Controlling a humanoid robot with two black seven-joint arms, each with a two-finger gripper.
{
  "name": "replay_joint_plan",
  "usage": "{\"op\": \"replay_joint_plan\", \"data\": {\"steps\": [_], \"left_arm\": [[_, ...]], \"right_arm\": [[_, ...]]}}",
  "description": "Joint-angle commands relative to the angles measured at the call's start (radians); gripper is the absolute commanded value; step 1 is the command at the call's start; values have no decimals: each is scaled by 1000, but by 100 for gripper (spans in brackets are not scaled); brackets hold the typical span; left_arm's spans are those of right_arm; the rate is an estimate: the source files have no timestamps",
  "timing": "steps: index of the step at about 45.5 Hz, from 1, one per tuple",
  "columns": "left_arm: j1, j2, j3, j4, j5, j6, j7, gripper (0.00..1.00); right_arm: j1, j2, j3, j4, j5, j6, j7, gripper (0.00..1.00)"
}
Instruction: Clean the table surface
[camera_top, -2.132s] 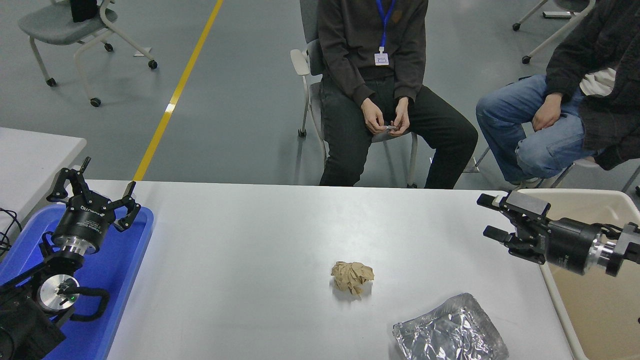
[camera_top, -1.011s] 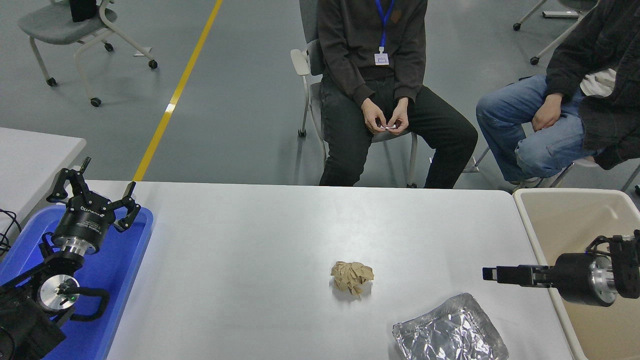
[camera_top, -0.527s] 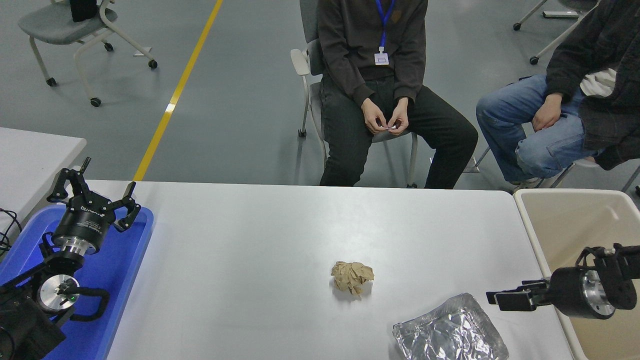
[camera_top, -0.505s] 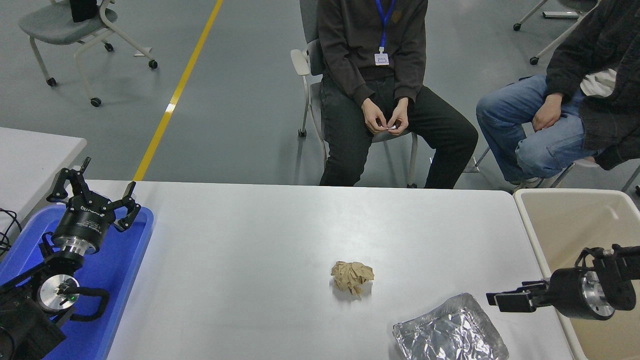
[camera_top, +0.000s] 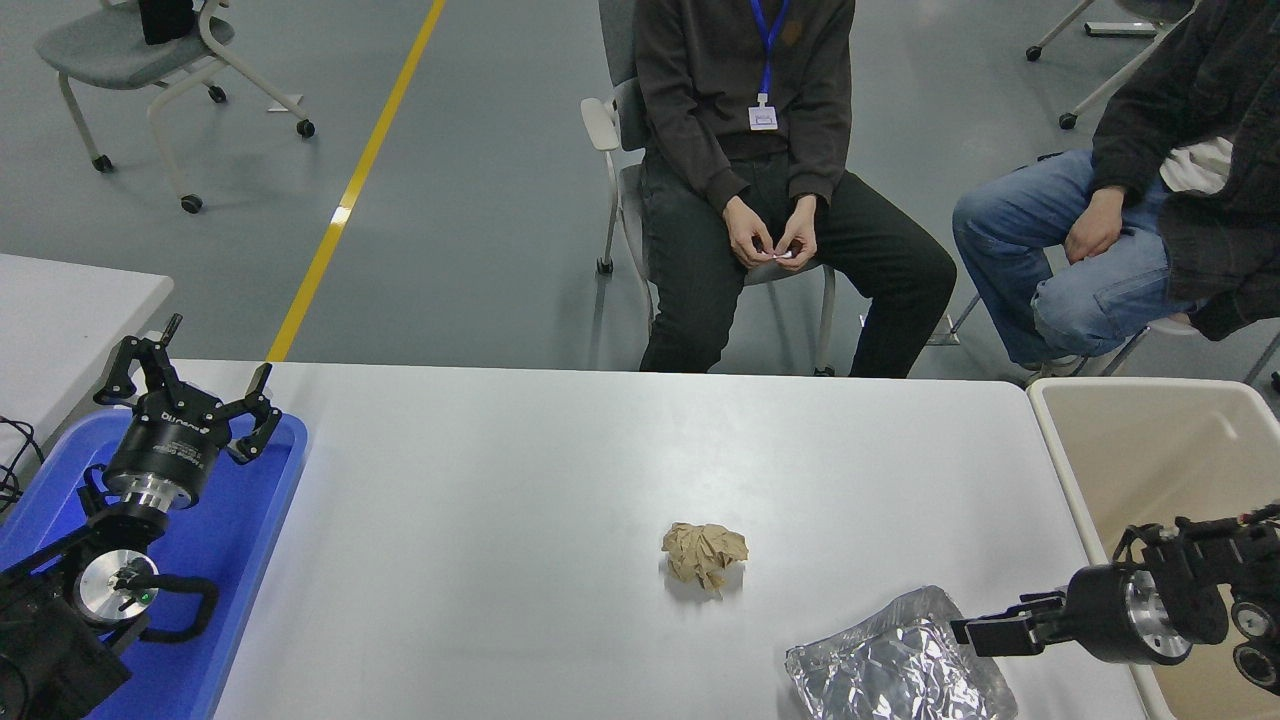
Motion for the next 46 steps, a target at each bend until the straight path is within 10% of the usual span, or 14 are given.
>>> {"op": "replay_joint_plan", "data": {"steps": [1,31,39,46], "left_arm": [[0,0,0,0,0,0,0,100],[0,0,0,0,0,0,0,100],[0,0,0,0,0,-1,0,100],[0,0,0,0,0,0,0,100]], "right_arm": [[-13,48,-39,-26,-5,-53,0,100],[-12,79,-129,-115,-8,-188,12,100],[-12,79,-135,-113,-8,-189,44,52],[0,78,-175,-113,-8,-191,47,38]]}}
